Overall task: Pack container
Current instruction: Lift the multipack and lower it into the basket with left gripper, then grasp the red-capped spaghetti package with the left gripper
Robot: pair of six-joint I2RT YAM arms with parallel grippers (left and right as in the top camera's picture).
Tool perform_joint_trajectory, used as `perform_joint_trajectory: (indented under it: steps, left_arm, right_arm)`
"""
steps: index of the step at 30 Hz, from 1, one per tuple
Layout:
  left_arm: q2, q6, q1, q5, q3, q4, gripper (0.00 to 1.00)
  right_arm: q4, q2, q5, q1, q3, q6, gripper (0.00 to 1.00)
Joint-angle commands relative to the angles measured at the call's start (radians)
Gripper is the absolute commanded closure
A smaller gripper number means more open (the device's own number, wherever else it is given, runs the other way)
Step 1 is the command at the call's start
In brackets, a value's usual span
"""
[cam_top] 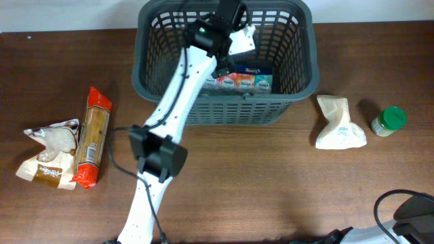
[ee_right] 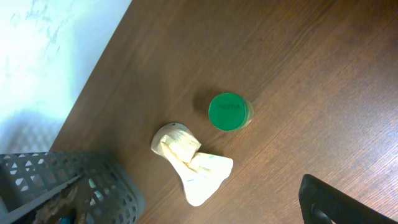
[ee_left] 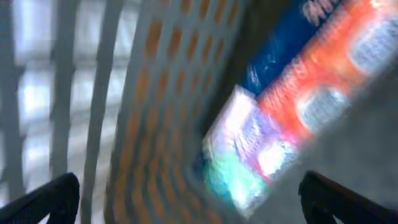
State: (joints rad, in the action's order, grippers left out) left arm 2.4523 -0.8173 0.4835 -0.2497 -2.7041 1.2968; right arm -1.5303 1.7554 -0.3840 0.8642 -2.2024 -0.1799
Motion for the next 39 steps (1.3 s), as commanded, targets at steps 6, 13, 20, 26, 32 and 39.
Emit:
perform_joint_trajectory:
  steps: [6,13,20,26,32,39]
  left_arm:
    - [-0.410,0.602,-0.240,-0.042,-0.032,0.296,0.01]
    - [-0.425,0.734,-0.632,0.130,0.055,0.391,0.00]
    - [-0.399,0.499,-0.828,0.198,0.544,0.277,0.07]
    - [-0.390,0.300,-0.829,0.194,0.949,0.003,0.09]
    - [-0.388,0.299,-0.831,0.127,1.136,-0.233,0.10]
    - [-0.330,0.333,-0.833,0.165,1.179,-0.291,0.19]
  right_arm:
    - [0.000,0.005,-0.004,0.001,-0.001,0.002,0.01]
    - [0.000,0.005,-0.004,0.001,-0.001,0.002,0.01]
    - [0.000,0.005,-0.004,0.001,-0.001,0.002,0.01]
    - [0.000,0.005,-0.004,0.001,-0.001,0.002,0.01]
    - [0.000,0.005,-0.004,0.001,-0.001,0.002,0.01]
    - [0.000,0.005,-0.004,0.001,-0.001,0.002,0.01]
